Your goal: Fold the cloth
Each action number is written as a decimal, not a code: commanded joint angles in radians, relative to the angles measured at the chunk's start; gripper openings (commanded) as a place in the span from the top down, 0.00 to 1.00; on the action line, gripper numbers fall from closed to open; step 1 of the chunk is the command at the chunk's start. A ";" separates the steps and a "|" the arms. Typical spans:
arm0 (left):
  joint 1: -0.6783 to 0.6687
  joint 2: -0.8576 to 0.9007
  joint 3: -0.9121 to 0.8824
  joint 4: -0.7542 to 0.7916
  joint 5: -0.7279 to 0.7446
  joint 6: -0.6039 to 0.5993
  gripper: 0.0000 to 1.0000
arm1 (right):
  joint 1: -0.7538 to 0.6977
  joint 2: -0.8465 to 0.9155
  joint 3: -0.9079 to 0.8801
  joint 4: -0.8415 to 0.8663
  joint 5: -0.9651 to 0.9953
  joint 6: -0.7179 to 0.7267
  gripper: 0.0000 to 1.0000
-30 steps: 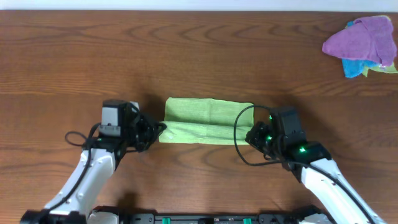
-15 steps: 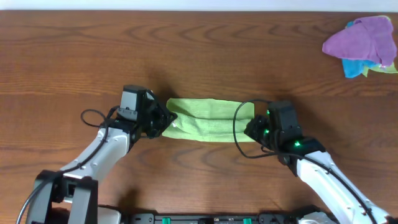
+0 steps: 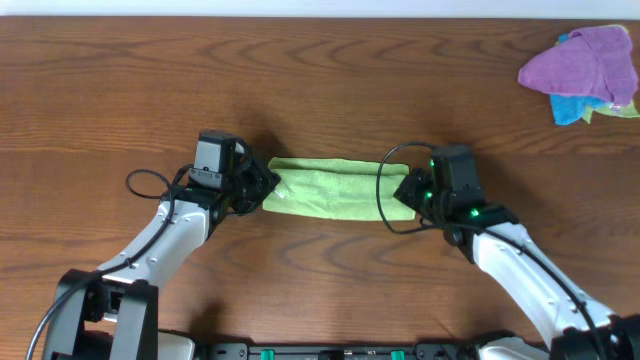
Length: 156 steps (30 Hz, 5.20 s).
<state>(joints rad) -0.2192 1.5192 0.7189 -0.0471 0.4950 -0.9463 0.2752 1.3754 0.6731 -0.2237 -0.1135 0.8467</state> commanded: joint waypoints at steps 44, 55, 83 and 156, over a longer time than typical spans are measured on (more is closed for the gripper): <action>-0.004 0.178 0.023 0.156 -0.138 0.005 0.94 | -0.014 0.229 0.098 0.112 0.169 -0.183 0.99; 0.000 0.177 0.023 0.156 -0.117 0.033 0.83 | -0.014 0.229 0.098 0.112 0.175 -0.190 0.52; 0.098 -0.050 0.065 -0.147 0.037 0.216 0.20 | -0.014 -0.122 0.098 -0.342 -0.038 0.058 0.34; -0.116 0.292 0.297 -0.254 -0.296 0.322 0.94 | -0.013 0.203 0.045 -0.111 0.001 0.196 0.26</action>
<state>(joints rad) -0.3332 1.7981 0.9997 -0.3019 0.2173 -0.6243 0.2695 1.5558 0.7288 -0.3450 -0.1303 1.0359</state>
